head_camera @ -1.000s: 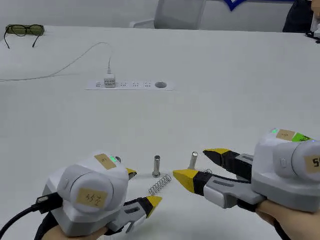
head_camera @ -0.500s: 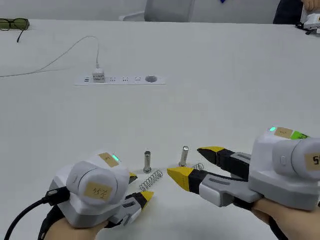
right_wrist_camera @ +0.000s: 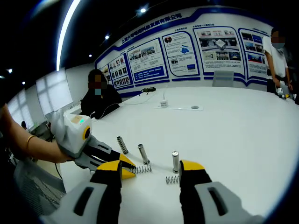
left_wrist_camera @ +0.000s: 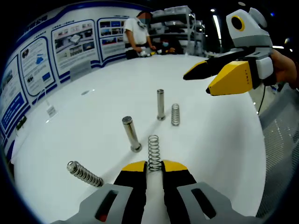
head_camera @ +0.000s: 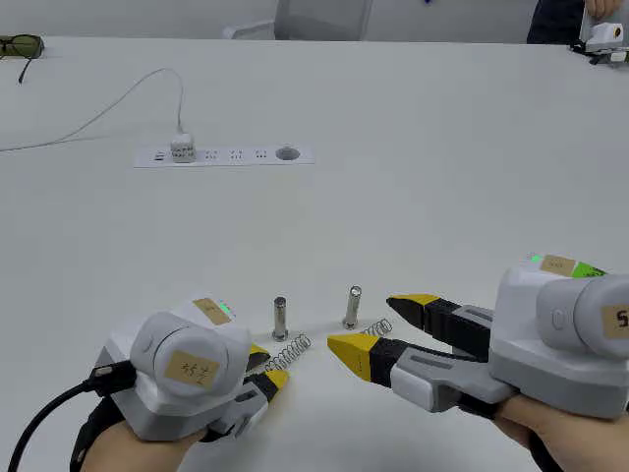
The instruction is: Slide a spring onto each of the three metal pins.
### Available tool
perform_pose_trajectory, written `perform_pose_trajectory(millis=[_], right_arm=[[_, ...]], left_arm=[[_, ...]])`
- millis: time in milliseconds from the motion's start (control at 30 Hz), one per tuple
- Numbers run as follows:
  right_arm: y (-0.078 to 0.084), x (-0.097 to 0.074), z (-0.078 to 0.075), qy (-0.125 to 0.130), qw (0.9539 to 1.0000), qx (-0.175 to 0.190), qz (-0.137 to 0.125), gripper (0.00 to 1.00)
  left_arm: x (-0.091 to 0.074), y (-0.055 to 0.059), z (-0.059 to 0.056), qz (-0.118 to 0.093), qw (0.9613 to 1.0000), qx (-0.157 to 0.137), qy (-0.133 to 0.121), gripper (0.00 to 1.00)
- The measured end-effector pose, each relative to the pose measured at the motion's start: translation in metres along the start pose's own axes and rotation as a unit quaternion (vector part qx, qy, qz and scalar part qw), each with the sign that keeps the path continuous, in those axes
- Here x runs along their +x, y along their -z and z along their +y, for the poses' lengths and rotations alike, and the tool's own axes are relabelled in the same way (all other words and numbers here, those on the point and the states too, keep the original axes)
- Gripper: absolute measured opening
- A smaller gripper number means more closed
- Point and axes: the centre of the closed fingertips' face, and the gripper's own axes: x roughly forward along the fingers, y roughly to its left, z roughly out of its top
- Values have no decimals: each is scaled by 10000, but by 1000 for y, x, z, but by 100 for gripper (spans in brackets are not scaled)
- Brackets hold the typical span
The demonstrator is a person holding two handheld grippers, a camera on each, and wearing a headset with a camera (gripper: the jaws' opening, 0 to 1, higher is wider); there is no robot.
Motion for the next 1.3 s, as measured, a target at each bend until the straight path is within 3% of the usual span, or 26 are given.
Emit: perform_pose_trajectory(millis=[467, 900, 1133, 1300], right_arm=[[0, 0, -2, 51, 10000, 22, 31, 51], [-18, 1, 5, -113, 9988, 405, -249, 51], [-28, 6, 12, -278, 9970, 631, -355, 48], [-32, 9, 18, -420, 9932, 994, -433, 46]], left_arm=[[-7, 4, -3, 24, 9999, -147, 56, 10], [-35, -29, -10, -697, 9961, -526, 84, 10], [-49, -43, -12, -1066, 9914, -754, 75, 10], [-59, -53, -12, -1377, 9854, -999, 35, 10]])
